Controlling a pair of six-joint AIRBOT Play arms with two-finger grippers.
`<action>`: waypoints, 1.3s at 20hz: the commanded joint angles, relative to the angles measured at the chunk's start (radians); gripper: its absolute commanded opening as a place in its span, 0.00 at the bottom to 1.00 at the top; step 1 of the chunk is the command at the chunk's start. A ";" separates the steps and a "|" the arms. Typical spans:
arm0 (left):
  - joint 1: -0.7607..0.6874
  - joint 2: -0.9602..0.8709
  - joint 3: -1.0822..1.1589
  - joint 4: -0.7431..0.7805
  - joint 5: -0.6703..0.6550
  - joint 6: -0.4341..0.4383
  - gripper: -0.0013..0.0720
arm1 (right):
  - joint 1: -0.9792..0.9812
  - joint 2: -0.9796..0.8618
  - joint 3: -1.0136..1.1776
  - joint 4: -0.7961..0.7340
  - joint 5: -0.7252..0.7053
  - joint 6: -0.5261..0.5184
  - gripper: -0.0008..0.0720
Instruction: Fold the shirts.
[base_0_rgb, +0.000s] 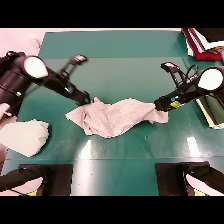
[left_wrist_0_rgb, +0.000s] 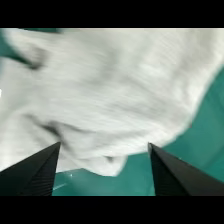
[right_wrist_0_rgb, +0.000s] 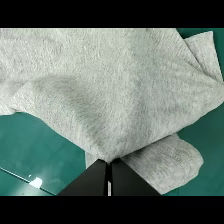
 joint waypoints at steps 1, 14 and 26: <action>0.211 -0.027 0.005 0.005 0.027 -0.019 0.88 | -0.002 0.003 -0.002 0.002 -0.009 0.000 0.03; 0.197 -0.253 -0.271 -0.027 0.201 0.035 0.76 | -0.002 0.003 -0.002 0.001 0.006 0.000 0.03; 0.200 -0.216 0.032 0.050 0.097 0.024 0.05 | -0.194 -0.050 -0.003 0.004 0.051 -0.089 0.81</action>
